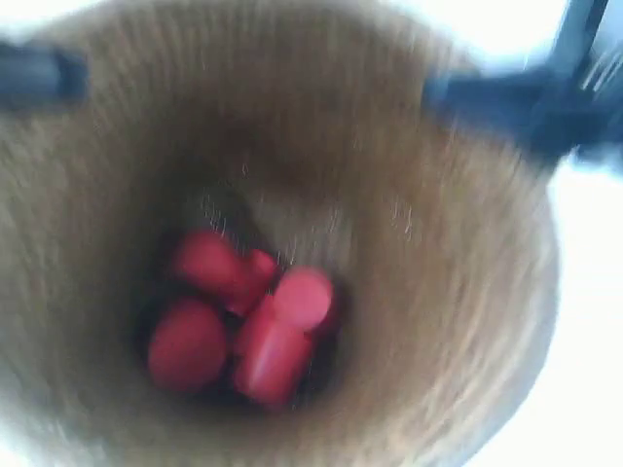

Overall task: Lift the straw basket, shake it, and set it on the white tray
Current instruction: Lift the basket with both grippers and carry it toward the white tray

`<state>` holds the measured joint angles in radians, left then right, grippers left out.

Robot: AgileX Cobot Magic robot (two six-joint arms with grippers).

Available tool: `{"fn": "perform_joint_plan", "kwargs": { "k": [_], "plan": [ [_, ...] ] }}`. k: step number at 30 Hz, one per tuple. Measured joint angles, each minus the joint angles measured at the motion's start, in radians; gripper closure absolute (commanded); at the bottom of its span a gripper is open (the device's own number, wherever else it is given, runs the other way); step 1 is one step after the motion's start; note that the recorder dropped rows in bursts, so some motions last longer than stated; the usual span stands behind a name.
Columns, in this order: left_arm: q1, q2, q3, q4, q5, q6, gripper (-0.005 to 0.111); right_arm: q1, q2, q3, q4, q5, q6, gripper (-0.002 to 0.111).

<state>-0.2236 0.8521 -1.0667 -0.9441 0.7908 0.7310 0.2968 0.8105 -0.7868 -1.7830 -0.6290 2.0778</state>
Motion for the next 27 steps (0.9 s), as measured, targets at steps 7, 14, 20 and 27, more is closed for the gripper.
{"fn": "perform_joint_plan", "kwargs": {
  "k": [7, 14, 20, 27],
  "plan": [
    [0.0, -0.091, 0.05, -0.017, -0.023, -0.009, 0.107, 0.0, -0.09, 0.037, 0.045, 0.0, -0.004, 0.108],
    [0.0, -0.028, 0.086, -0.032, -0.055, 0.056, 0.107, 0.0, -0.001, -0.016, -0.002, -0.018, 0.022, 0.108],
    [-0.002, -0.124, 0.046, 0.015, -0.072, -0.027, 0.107, 0.0, -0.082, -0.004, 0.049, -0.001, -0.005, 0.108],
    [-0.002, -0.053, 0.159, 0.037, -0.111, 0.042, 0.107, 0.003, 0.056, 0.078, 0.048, -0.003, -0.095, 0.108]
  ]
}}
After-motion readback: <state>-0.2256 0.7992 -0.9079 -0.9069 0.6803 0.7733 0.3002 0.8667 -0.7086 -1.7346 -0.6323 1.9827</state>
